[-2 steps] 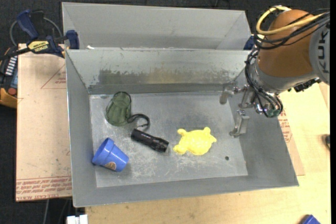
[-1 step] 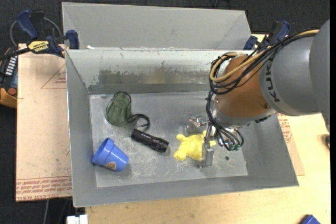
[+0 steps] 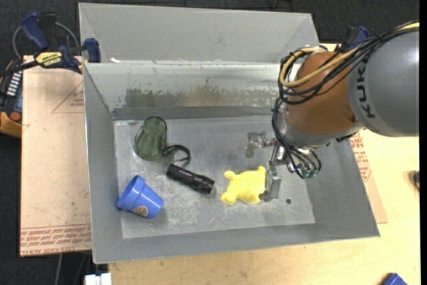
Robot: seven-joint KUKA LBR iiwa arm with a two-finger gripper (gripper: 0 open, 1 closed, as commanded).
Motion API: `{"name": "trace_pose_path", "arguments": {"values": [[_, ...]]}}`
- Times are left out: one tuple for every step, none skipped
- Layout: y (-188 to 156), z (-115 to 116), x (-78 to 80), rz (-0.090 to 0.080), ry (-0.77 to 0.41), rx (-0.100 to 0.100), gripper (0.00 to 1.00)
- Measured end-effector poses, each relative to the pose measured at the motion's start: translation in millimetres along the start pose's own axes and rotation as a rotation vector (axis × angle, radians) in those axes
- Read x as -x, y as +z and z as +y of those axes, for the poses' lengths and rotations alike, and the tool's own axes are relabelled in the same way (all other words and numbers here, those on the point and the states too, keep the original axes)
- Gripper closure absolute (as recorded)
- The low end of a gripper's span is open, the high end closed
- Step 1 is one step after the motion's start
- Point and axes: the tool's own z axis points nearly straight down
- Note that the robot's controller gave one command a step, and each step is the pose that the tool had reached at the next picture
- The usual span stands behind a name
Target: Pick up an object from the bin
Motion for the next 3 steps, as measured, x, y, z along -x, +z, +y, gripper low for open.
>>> {"name": "trace_pose_path", "arguments": {"values": [[55, 3, -3.7, 0.016, 0.003, 0.006, 0.00], [51, 4, -12.4, 0.002, 0.080, 0.002, 0.00], [53, 3, -2.1, 0.014, 0.003, 0.007, 1.00]]}}
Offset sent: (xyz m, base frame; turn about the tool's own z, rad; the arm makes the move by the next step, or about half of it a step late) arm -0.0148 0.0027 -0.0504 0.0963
